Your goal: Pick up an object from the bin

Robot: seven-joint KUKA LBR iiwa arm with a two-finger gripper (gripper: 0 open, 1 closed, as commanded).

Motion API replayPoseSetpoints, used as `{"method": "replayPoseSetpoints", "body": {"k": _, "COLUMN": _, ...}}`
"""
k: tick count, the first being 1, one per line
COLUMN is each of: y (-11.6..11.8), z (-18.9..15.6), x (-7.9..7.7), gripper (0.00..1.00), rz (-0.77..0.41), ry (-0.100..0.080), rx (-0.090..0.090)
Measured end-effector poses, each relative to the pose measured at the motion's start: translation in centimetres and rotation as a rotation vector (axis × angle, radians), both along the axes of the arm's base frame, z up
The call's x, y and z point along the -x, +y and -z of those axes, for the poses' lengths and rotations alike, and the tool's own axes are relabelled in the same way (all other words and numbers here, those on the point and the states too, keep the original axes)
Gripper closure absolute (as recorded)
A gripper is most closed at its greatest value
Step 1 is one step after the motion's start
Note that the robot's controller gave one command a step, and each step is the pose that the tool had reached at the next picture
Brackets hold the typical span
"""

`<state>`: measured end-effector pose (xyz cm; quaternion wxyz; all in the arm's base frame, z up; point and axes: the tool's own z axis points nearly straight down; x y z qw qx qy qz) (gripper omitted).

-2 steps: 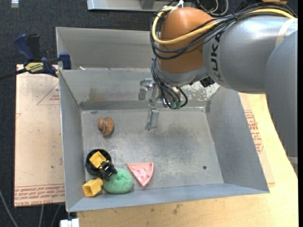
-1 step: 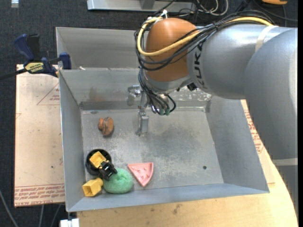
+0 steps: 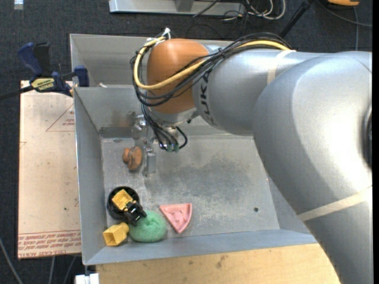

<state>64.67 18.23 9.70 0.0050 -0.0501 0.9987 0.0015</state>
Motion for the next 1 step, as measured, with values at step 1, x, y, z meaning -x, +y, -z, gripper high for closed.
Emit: {"method": "replayPoseSetpoints", "body": {"k": 1, "y": 0.79, "z": 3.04, "x": 0.38, "gripper": 1.0, "rz": -0.029, "ry": 0.007, "rx": 0.002}}
